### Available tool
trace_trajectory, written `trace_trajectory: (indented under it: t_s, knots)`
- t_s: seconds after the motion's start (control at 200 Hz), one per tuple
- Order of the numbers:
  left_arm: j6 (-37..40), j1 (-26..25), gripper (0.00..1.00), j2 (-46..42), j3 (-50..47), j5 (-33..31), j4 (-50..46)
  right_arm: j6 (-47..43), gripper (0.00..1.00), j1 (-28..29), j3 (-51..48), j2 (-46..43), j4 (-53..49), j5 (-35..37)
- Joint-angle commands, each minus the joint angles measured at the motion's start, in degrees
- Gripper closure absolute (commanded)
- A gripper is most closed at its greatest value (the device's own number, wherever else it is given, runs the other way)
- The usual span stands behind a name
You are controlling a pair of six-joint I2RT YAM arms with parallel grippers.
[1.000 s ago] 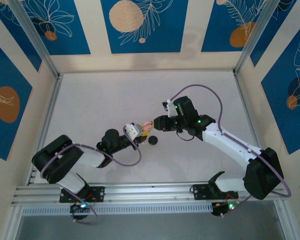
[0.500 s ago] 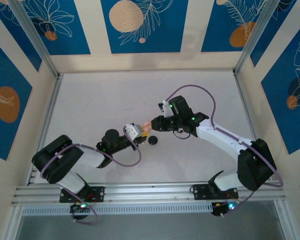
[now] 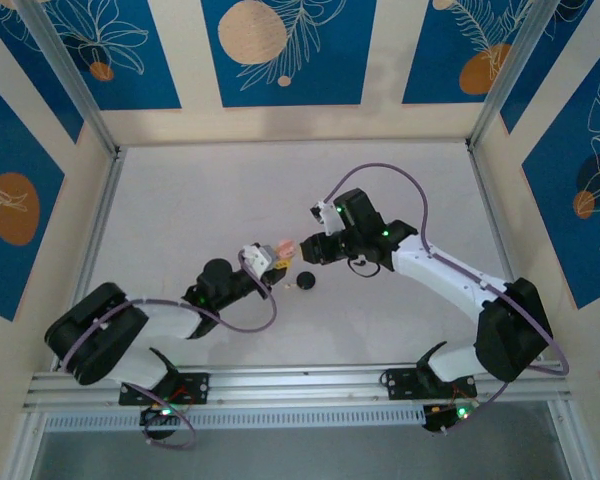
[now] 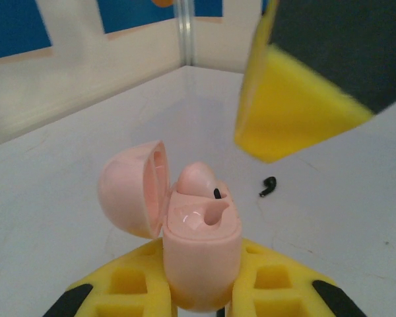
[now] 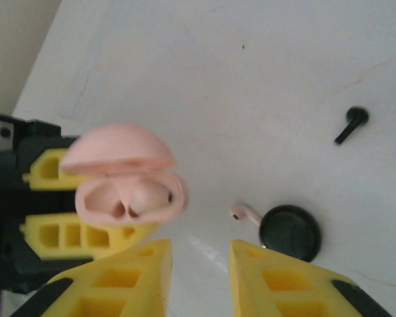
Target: Insert the wireless bluetooth earbuds into the charging case
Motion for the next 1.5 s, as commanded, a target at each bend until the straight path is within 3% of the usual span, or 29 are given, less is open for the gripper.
trace_trajectory:
  t_s: [0.0,0.09,0.205,0.39,0.565,0.85,1.495]
  knots:
    - [-5.7,4.0,0.88,-5.0,-1.3,-2.9,-8.4,-17.6,0.70,0.1,3.3,-1.3,-4.5,1.0]
    - [-8.9,8.1,0.88,-8.6,-2.2,-1.8,-13.6,-29.0,0.59,-0.2,5.2,0.6,-7.0,-1.9]
    - [-13.3,13.3,0.88,-12.9,-3.9,0.1,-17.4,-39.8,0.55,-0.3,8.7,4.6,-11.0,-3.5]
    - [-15.0,18.7,0.88,-20.2,-4.7,0.8,-26.7,-57.3,0.53,1.2,14.1,12.1,-17.2,-4.2]
    - [-16.4,22.5,0.88,-24.9,-5.6,0.3,-33.6,-65.8,0.53,3.2,18.4,19.0,-20.2,-0.3]
    - [-18.7,26.4,0.88,-26.8,-6.9,0.9,-36.4,-72.0,0.53,7.2,24.5,28.2,-24.5,4.5]
    - [-19.5,28.6,0.88,-27.7,-7.9,2.3,-35.5,-72.0,0.56,9.6,33.1,41.0,-31.3,8.1]
